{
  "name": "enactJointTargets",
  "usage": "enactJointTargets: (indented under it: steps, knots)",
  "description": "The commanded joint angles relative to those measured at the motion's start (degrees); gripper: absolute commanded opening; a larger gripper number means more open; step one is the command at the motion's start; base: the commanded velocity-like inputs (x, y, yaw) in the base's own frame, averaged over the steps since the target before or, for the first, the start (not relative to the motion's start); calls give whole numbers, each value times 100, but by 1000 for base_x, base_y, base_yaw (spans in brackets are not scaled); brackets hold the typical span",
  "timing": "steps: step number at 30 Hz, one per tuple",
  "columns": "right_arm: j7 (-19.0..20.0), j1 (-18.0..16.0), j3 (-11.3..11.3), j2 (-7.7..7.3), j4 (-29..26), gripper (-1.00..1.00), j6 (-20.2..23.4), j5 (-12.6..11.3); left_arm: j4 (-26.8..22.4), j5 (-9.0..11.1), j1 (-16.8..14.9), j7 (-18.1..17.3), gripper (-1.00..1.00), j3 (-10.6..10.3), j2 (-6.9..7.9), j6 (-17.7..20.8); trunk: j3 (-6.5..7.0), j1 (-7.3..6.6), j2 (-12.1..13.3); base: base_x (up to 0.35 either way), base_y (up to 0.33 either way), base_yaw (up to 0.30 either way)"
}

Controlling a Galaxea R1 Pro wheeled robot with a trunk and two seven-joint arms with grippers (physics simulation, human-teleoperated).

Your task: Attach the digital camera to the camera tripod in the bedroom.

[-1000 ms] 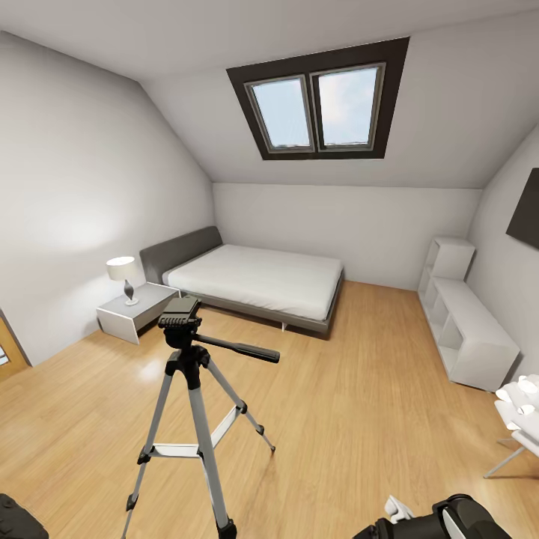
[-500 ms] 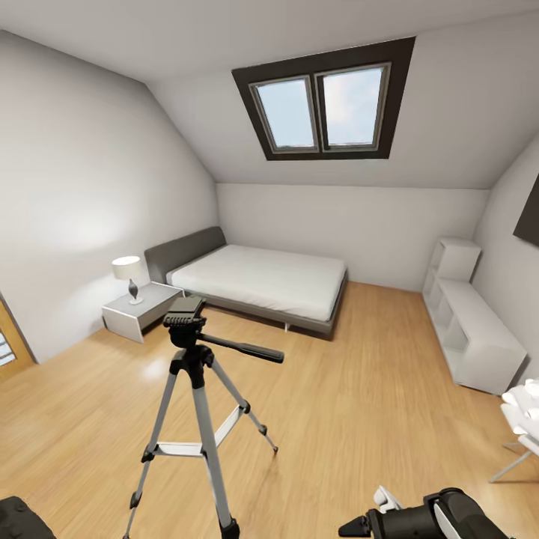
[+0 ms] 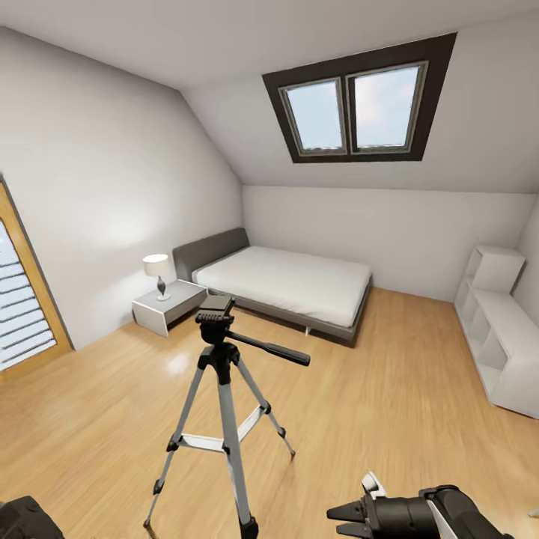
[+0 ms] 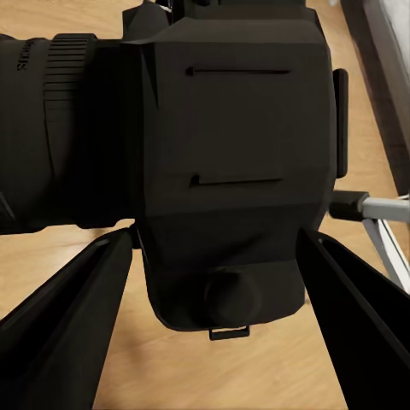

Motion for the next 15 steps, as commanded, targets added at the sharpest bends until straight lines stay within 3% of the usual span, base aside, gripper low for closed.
enactJointTargets:
  steps: [1, 3, 10, 15]
  knots:
    - [-35, -3, 27, -5, -4, 100, -12, -36, -3, 25, 0, -10, -100, -27, 2, 37, 2, 3, -5, 0, 0, 184]
    - [-133, -6, 30, -4, -20, 100, -154, -36, -1, 25, 0, 4, -100, -104, 6, 38, 11, 3, -5, 0, 0, 172]
    - [-1027, -3, 41, 0, -42, 100, -1762, -43, 7, 19, -15, 40, -100, -429, 30, 42, 25, 3, -5, 0, 0, 92]
    - [-1097, -4, 33, -1, -58, 100, -1885, -46, 10, 17, -19, 43, -100, -446, 38, 41, 26, 3, -5, 0, 0, 8]
